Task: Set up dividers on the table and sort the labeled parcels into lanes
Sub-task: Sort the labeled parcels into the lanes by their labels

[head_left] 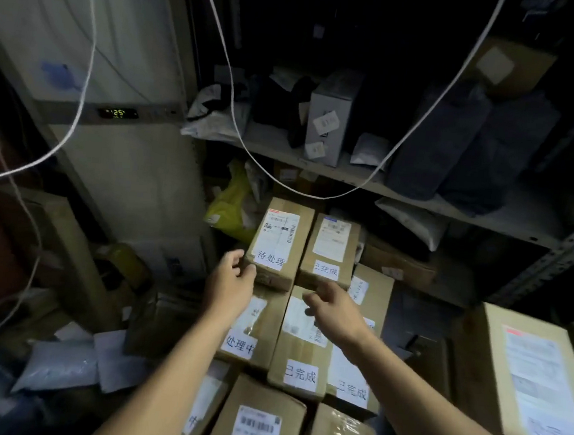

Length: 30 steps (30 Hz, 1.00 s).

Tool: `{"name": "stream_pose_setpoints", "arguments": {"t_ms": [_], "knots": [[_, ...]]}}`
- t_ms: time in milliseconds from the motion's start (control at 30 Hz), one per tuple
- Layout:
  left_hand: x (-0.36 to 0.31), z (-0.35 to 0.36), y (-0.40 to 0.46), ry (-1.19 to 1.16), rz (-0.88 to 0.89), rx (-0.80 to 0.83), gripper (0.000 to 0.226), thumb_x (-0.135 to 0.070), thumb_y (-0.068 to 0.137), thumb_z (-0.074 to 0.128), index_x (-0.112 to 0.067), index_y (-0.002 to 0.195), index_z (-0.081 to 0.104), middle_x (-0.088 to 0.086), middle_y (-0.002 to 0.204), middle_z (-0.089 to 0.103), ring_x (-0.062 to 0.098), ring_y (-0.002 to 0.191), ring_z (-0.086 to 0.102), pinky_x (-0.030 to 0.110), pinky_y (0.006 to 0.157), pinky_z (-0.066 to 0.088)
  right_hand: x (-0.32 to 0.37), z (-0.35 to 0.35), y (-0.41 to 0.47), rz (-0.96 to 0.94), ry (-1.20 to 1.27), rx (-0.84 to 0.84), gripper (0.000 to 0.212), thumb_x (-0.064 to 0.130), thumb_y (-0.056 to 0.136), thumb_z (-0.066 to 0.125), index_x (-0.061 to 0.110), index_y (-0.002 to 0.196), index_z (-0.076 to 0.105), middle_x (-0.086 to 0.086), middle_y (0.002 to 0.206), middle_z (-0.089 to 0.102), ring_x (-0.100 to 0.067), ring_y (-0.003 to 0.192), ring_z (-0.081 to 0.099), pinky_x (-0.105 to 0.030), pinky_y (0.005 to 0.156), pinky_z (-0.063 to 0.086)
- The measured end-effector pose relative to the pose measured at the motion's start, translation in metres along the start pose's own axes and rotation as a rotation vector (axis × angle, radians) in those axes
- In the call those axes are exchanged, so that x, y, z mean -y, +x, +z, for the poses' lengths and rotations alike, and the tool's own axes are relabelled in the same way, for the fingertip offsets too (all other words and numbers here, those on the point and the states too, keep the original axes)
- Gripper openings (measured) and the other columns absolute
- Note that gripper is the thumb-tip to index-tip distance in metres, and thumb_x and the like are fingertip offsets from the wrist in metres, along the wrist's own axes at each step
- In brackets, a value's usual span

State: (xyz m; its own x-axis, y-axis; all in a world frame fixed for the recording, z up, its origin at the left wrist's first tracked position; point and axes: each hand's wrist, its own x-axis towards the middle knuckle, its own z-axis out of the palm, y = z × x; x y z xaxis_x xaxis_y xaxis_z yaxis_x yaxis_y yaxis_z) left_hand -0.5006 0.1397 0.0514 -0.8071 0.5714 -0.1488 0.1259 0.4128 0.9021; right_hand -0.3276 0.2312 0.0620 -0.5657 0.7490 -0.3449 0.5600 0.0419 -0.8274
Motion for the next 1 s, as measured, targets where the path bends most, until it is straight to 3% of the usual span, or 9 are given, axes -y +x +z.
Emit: {"name": "stream_pose_setpoints", "arguments": {"t_ms": [67,167,233,333,433,633,767,900,1000], "knots": [[0.003,0.007,0.024,0.024,-0.031,0.038,0.051,-0.025,0.096,0.057,-0.018,0.144,0.042,0.008,0.144,0.049,0.023,0.131,0.048,0.035,0.104,0.041,0.009,0.011,0.029,0.027,0.027,-0.037,0.061,0.037,0.096,0.055,0.018,0.150,0.034,-0.006,0.139,0.057,-0.025,0.121,0.058,-0.047,0.103,0.048],[0.008,0.017,0.050,0.047,-0.074,0.093,0.059,-0.030,0.098,0.051,-0.017,0.151,0.031,0.007,0.153,0.038,0.026,0.139,0.037,0.040,0.113,0.033,0.019,0.026,0.063,0.088,0.081,-0.071,0.066,0.040,0.098,0.051,0.017,0.154,0.025,-0.009,0.151,0.045,-0.028,0.134,0.047,-0.040,0.109,0.040],[0.013,0.023,0.060,0.066,-0.079,0.141,0.054,-0.030,0.100,0.047,-0.017,0.150,0.033,0.006,0.151,0.042,0.026,0.136,0.041,0.040,0.112,0.034,0.021,0.036,0.076,0.082,0.104,-0.041,0.056,0.037,0.099,0.050,0.014,0.149,0.035,-0.008,0.147,0.049,-0.026,0.131,0.049,-0.033,0.102,0.040],[0.018,0.029,0.063,0.073,-0.026,0.157,0.043,-0.026,0.101,0.046,-0.016,0.143,0.044,0.006,0.139,0.056,0.025,0.124,0.053,0.037,0.105,0.042,0.019,0.047,0.082,0.038,0.142,-0.023,0.033,0.029,0.100,0.050,0.019,0.131,0.053,-0.002,0.133,0.062,-0.020,0.117,0.057,-0.034,0.099,0.046],[0.016,0.026,0.053,0.011,0.011,0.091,0.037,-0.023,0.100,0.049,-0.017,0.136,0.050,0.004,0.130,0.061,0.021,0.114,0.057,0.030,0.095,0.044,0.017,0.049,0.074,-0.022,0.173,-0.057,0.030,0.026,0.099,0.049,0.024,0.129,0.056,0.005,0.127,0.064,-0.013,0.112,0.058,-0.026,0.091,0.045],[0.015,0.008,0.000,-0.125,0.025,0.097,0.026,-0.031,0.095,0.057,-0.030,0.121,0.053,-0.003,0.119,0.063,0.013,0.108,0.060,0.037,0.092,0.051,0.010,0.033,0.017,-0.052,0.297,-0.015,0.032,0.032,0.099,0.052,0.048,0.127,0.054,0.022,0.114,0.068,-0.001,0.104,0.062,-0.022,0.083,0.048],[0.005,0.006,-0.055,-0.236,-0.006,0.103,0.022,-0.030,0.092,0.063,-0.033,0.112,0.058,-0.005,0.114,0.068,0.009,0.103,0.064,0.035,0.089,0.052,0.000,0.010,-0.035,-0.064,0.372,-0.006,0.030,0.035,0.098,0.056,0.061,0.113,0.054,0.031,0.107,0.068,0.009,0.096,0.064,-0.018,0.077,0.046],[-0.016,0.011,-0.119,-0.291,0.011,0.138,0.020,-0.027,0.091,0.065,-0.033,0.109,0.059,-0.006,0.113,0.069,0.010,0.106,0.064,0.035,0.090,0.051,-0.017,-0.019,-0.090,-0.088,0.401,-0.012,0.036,0.036,0.098,0.056,0.049,0.131,0.055,0.027,0.102,0.070,0.005,0.098,0.067,-0.024,0.082,0.049],[-0.033,0.015,-0.166,-0.317,0.031,0.174,0.019,-0.023,0.091,0.065,-0.031,0.107,0.059,-0.005,0.109,0.071,0.009,0.101,0.067,0.036,0.088,0.053,-0.027,-0.042,-0.133,-0.122,0.412,-0.016,0.034,0.034,0.098,0.056,0.048,0.129,0.058,0.024,0.104,0.070,-0.001,0.097,0.069,-0.023,0.080,0.047]]}}
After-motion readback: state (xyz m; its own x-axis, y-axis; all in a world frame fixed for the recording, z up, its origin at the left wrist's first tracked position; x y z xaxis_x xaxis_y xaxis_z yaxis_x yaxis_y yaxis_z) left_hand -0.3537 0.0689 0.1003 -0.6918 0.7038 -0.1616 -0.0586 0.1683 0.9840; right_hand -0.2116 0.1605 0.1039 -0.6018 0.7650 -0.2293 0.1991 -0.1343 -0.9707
